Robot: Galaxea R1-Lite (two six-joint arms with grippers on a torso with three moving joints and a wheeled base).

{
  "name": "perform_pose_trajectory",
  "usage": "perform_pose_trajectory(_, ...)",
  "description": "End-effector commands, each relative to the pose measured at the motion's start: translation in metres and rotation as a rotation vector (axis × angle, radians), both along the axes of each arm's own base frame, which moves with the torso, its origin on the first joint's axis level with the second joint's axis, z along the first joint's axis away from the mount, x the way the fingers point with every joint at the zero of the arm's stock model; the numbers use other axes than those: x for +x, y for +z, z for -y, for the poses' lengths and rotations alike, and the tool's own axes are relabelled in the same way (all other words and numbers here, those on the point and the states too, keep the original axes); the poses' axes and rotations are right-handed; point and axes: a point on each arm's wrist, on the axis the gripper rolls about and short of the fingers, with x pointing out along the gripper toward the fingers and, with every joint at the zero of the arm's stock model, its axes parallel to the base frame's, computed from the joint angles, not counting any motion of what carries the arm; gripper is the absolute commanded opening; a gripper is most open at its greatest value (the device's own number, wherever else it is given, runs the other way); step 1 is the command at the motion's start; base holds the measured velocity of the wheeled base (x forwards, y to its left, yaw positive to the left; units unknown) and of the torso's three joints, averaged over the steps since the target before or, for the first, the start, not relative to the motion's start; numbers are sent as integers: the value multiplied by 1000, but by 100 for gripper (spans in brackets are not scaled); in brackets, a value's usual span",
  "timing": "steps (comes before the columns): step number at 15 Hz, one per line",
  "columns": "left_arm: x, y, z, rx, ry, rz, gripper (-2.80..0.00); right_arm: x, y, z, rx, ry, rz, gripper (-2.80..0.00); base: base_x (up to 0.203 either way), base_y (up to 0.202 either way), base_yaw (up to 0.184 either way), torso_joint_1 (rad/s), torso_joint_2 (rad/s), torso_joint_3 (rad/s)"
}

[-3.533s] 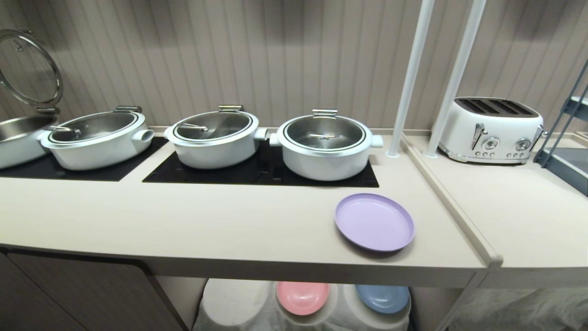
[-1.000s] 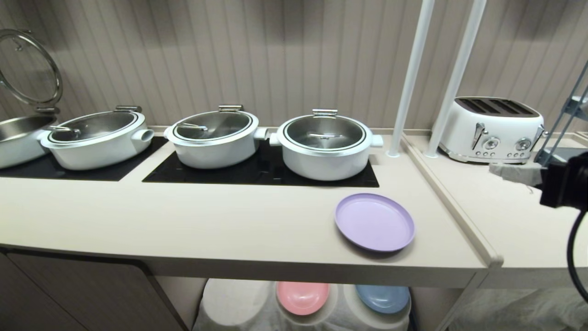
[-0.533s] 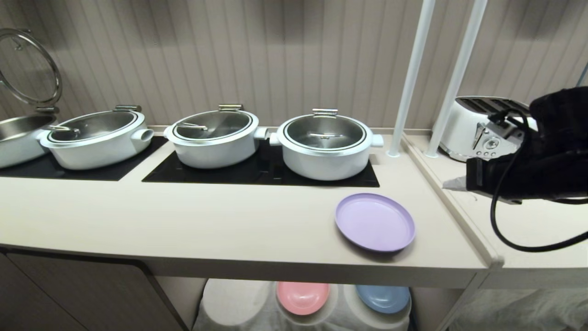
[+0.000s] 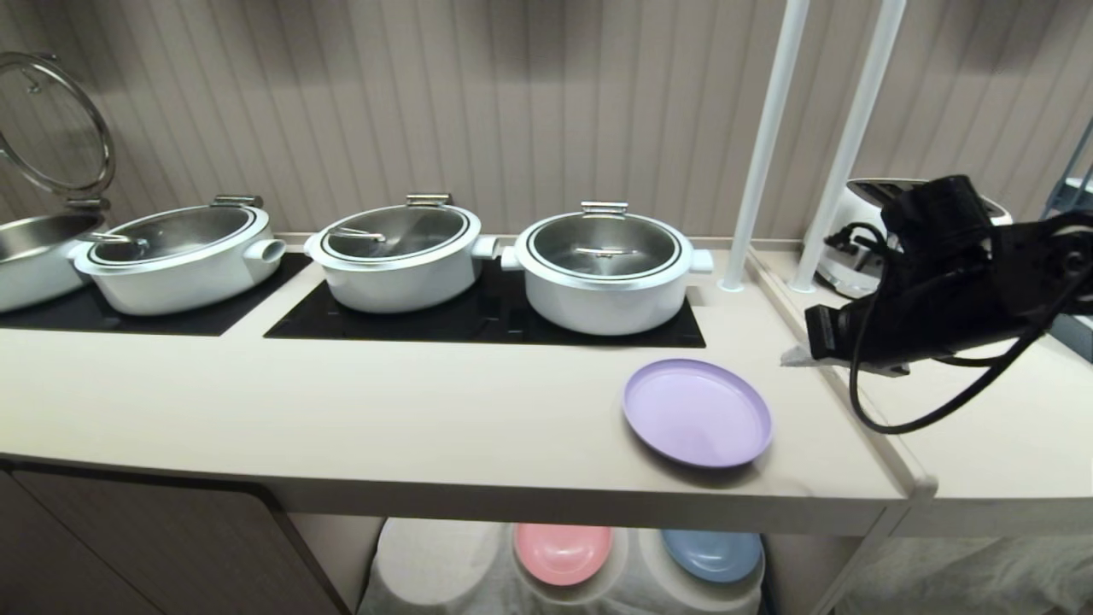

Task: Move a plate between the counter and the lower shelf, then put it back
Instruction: Pick up the plate

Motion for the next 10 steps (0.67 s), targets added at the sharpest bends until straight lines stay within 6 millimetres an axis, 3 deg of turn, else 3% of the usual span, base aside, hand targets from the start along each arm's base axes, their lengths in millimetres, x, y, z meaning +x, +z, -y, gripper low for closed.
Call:
perform_pose_trajectory(1, 0, 0, 0, -1, 2, -1, -280, 14, -13, -3, -27, 34, -24, -280, 0, 0, 0, 0, 0, 0)
perform_pose_trajectory(5, 0, 0, 0, -1, 0, -1, -280, 22, -29, -4, -82, 95, -63, -280, 0, 0, 0, 0, 0, 0)
perform_pose_trajectory(10, 0, 0, 0, -1, 0, -1, -280, 34, -32, -7, -109, 122, -132, -280, 0, 0, 0, 0, 0, 0)
